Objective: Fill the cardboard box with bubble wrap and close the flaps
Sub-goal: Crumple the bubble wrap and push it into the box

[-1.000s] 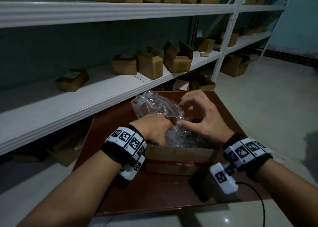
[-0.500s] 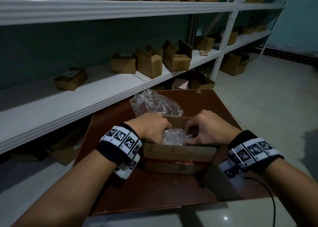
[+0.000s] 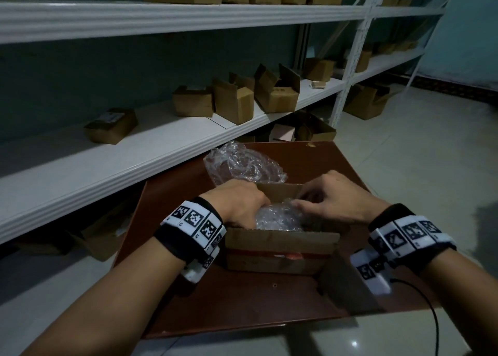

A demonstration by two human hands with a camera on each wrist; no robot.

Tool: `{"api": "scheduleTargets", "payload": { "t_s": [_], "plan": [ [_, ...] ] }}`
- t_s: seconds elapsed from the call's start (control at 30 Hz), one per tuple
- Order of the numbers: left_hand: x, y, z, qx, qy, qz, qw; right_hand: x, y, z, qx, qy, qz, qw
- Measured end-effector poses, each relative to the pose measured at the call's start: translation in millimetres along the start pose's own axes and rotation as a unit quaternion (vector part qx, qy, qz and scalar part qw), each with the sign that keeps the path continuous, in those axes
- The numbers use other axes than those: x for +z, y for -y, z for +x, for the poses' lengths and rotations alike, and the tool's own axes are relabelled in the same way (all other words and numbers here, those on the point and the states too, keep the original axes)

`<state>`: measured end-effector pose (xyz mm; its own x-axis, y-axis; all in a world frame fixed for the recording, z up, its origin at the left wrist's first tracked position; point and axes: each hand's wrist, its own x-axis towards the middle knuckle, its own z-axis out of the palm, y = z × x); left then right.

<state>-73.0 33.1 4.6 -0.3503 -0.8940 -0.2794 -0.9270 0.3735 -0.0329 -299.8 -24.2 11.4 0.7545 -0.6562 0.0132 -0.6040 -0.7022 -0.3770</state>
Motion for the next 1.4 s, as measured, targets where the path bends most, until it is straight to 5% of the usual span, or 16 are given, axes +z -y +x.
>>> {"api": "scheduleTargets", "payload": {
  "t_s": [0.13, 0.23, 0.63, 0.97, 1.1, 1.4],
  "plan": [
    [0, -1, 1, -0.008, 0.005, 0.005, 1.000, -1, 17, 5, -0.103, -0.094, -0.115, 0.984],
    [-1, -3, 2, -0.021, 0.013, 0.013, 1.000, 3, 28, 10, -0.129, 0.003, -0.016, 0.992],
    [1, 4, -9, -0.014, -0.015, -0.045, 0.999, 16, 26, 19, 0.042, 0.148, -0.090, 0.984],
    [-5, -6, -15, -0.031, 0.036, -0.013, 0.999, 25, 21, 25, 0.076, 0.187, -0.123, 0.972],
    [-13, -1, -23, -0.030, 0.091, -0.109, 0.989, 23, 26, 21, 0.059, 0.198, -0.113, 0.972],
    [-1, -12, -18, 0.021, -0.034, -0.026, 0.999, 19, 18, 16, 0.036, 0.195, -0.082, 0.977]
  ]
}}
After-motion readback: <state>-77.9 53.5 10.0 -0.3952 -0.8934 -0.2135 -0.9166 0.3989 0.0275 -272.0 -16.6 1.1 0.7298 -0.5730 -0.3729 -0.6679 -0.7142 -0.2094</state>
